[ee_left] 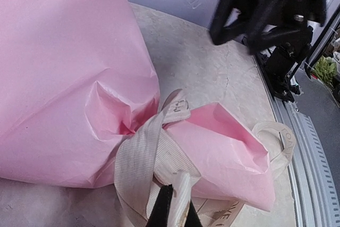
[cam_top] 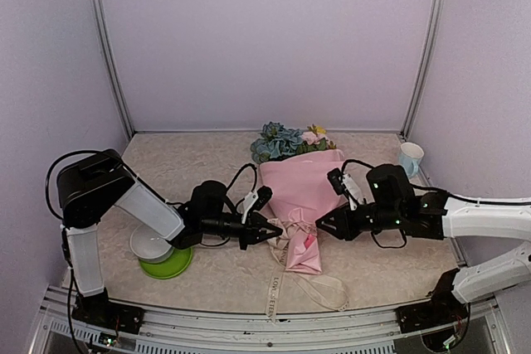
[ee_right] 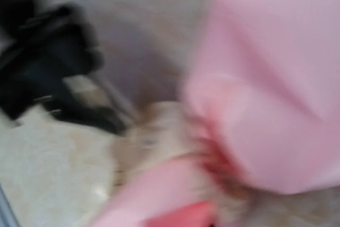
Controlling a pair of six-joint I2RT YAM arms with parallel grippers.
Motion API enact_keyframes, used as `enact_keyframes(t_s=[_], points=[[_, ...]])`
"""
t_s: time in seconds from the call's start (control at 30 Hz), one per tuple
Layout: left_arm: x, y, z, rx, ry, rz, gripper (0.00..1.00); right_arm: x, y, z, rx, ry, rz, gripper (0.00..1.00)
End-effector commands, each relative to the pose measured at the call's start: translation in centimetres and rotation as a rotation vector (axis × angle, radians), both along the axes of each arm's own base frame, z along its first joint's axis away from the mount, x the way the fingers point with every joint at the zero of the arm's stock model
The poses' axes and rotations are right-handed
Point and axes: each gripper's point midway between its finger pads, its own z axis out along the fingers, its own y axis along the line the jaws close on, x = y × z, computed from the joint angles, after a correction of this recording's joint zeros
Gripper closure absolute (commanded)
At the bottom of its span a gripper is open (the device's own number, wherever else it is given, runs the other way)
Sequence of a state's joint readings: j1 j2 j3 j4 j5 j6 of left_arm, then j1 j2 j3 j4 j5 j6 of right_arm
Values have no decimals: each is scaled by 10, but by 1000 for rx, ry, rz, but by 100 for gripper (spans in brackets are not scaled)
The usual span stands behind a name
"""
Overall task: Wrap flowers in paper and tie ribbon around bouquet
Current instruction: Cross the half-tied ribbon over the folded bouquet.
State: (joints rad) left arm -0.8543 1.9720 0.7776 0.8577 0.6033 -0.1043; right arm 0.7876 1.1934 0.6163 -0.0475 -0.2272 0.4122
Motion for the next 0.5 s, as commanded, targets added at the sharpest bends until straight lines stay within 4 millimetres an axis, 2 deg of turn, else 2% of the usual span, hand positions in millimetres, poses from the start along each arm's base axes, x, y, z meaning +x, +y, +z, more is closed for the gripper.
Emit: enact_keyframes(t_s=[0.0,0.1,0.27,0.37,0.47], points=[[-1,-2,11,-33,-24,-11,100,-33,1,3,-87,-41,-64,70],[-2,-3,11,-32,-18,-16,100,-77,21,-13,-89,7,31,74],[-2,-2,15,-35,-27,-15,100,-119,37,-63,-271,70,102,74],[-4,-2,17,-37,-27,-20,100,-129,38,-86,-394,96,98,72],[-5,-2,18,-34,-33,-24,100,-132,34,-97,-456,83,82,63]])
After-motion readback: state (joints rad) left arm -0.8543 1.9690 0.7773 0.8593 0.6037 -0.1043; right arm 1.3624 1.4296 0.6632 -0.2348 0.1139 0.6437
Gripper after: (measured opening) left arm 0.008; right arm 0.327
